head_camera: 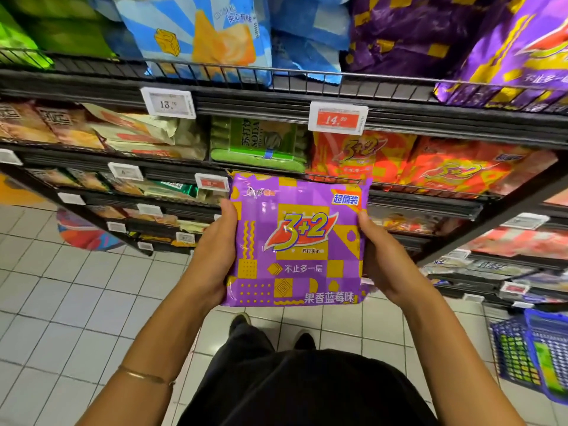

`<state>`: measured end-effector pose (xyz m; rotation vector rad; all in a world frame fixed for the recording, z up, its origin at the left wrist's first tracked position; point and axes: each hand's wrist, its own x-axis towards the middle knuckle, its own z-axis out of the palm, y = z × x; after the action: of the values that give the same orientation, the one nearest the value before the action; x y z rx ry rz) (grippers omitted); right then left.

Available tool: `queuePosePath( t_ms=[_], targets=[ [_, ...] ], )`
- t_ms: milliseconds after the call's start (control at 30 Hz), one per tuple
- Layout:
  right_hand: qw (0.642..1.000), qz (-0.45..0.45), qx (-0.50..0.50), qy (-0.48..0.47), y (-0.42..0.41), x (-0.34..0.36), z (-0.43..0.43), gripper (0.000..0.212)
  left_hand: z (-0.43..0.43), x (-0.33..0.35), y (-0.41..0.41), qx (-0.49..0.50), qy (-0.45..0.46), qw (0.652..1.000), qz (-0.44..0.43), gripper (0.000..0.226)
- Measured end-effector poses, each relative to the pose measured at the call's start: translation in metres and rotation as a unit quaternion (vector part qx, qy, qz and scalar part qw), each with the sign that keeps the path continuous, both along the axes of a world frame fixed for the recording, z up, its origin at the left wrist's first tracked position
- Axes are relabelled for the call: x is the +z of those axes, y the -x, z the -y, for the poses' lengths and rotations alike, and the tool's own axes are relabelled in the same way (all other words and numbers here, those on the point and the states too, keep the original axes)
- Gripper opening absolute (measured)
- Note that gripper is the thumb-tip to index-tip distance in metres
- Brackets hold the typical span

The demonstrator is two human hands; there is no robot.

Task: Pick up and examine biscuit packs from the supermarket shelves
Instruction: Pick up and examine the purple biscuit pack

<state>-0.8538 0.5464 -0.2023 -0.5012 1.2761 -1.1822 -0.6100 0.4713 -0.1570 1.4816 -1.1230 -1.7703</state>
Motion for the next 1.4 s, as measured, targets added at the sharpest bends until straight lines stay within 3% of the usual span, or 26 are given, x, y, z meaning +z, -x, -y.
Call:
queuePosePath(
  t_ms=[133, 300, 567, 833, 1033, 1233, 1400],
  targets=[
    [0.999, -0.032, 0.0, -0.031, -0.007, -0.008, -0.003, 0.061, -0.008, -0.008, -0.002, -0.021, 0.028, 0.999, 0.036, 0.065],
    [0.995, -0.023, -0.053, -0.077, -0.016, -0.012, -0.002, 0.042, -0.013, -0.011, -0.002, 0.006, -0.026, 0.999, -0.021, 0.059],
    [0.991, -0.004, -0.083, -0.106, -0.018, -0.009, -0.003, 0.049, -0.015, -0.017, -0.004, 0.043, -0.087, 0.994, -0.054, 0.065],
    [0.982, 0.072, -0.074, -0.159, -0.02, -0.009, -0.007, 0.058, -0.013, -0.016, -0.004, 0.021, -0.049, 0.998, -0.031, 0.055],
    [0.976, 0.106, -0.08, -0.175, -0.021, -0.01, -0.009, 0.054, -0.013, -0.014, -0.006, -0.009, -0.045, 0.998, -0.04, 0.052],
    [0.986, 0.063, -0.075, -0.137, -0.021, -0.004, -0.01, 0.061, -0.015, -0.012, -0.007, -0.035, -0.072, 0.993, -0.086, 0.044],
    [0.992, 0.078, -0.06, -0.074, -0.019, 0.004, -0.009, 0.067, -0.016, -0.02, -0.008, -0.005, -0.118, 0.987, -0.112, 0.036]
  ],
)
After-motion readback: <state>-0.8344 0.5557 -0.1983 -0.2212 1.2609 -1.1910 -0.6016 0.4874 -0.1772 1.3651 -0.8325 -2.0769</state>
